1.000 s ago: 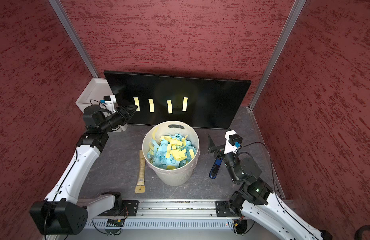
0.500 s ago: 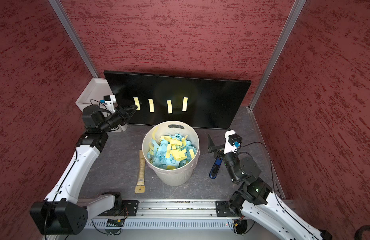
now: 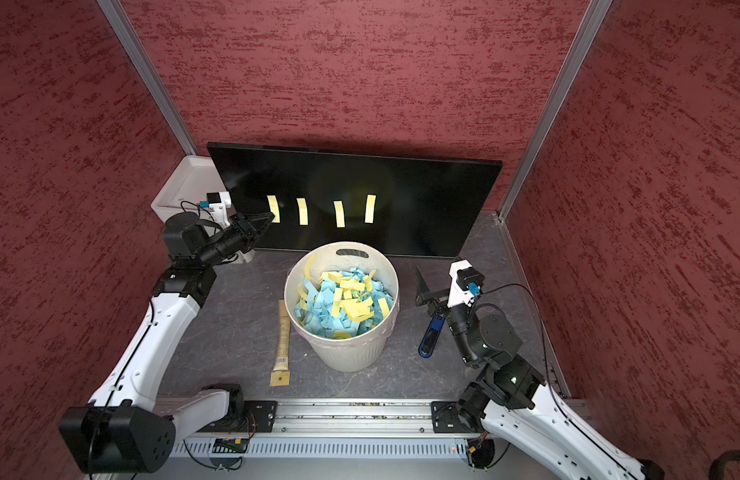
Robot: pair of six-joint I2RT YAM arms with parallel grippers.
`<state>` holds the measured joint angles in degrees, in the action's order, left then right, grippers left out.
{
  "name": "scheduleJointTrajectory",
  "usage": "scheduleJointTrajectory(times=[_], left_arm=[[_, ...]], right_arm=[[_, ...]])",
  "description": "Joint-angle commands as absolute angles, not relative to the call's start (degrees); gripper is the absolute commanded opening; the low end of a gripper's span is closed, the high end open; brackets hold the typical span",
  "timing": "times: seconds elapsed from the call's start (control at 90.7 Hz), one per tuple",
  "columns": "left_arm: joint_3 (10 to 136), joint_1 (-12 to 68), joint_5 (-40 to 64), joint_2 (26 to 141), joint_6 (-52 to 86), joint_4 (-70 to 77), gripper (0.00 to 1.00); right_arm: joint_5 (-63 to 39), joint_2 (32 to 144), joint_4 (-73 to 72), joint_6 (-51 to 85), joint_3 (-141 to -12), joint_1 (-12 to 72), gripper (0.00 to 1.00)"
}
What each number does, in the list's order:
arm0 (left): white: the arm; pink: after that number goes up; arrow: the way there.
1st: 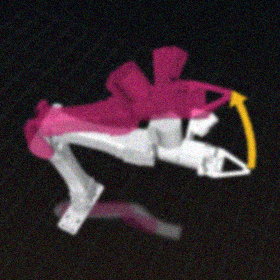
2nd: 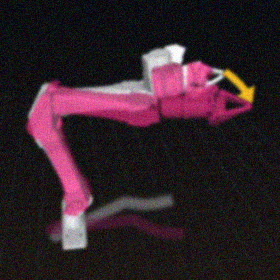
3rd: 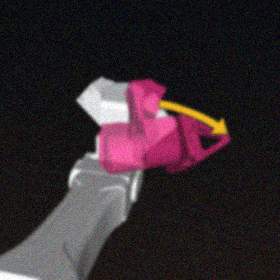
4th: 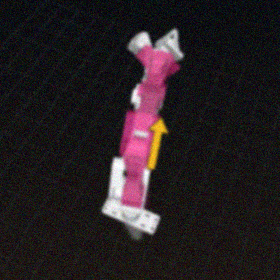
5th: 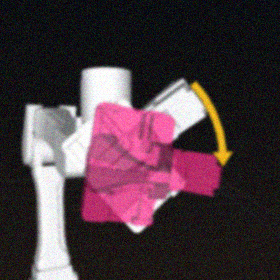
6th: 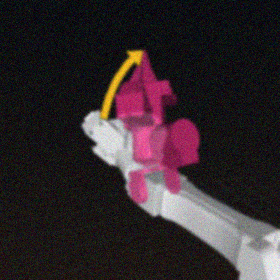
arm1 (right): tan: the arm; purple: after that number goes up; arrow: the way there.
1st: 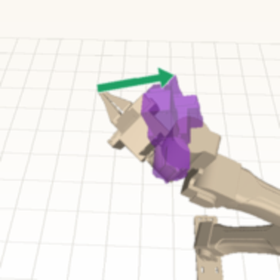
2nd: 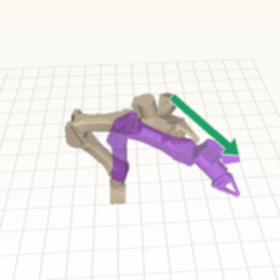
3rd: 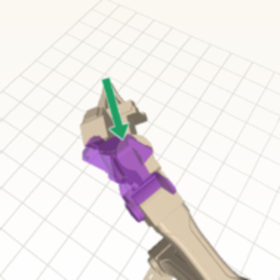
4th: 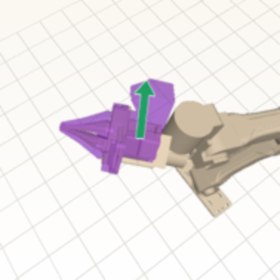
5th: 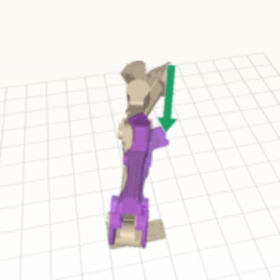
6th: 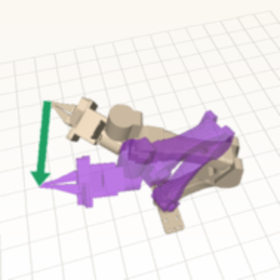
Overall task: Remove the sticky note from the monitor
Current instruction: Tear off the sticky note from the monitor.
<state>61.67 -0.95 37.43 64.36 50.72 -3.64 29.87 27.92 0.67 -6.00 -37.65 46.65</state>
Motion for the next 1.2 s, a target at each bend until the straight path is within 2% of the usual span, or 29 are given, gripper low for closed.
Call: scheduleJointTrajectory(times=[0.0, 0.793, 1.19], left_arm=[[60.53, -1.17, 38.03, 62.21, 50.38, -4.43, 0.00], [59.09, 3.84, 35.97, 54.66, 47.49, -11.21, 0.00], [63.58, 14.09, 29.03, 50.71, 39.32, -22.61, 0.00]], right_arm=[[30.63, 28.20, -0.62, -5.17, -37.23, 46.01, 0.98], [30.42, 28.30, 3.87, -4.50, -40.08, 45.98, 0.98], [30.39, 28.82, 3.53, -4.67, -39.99, 45.97, 0.98]])
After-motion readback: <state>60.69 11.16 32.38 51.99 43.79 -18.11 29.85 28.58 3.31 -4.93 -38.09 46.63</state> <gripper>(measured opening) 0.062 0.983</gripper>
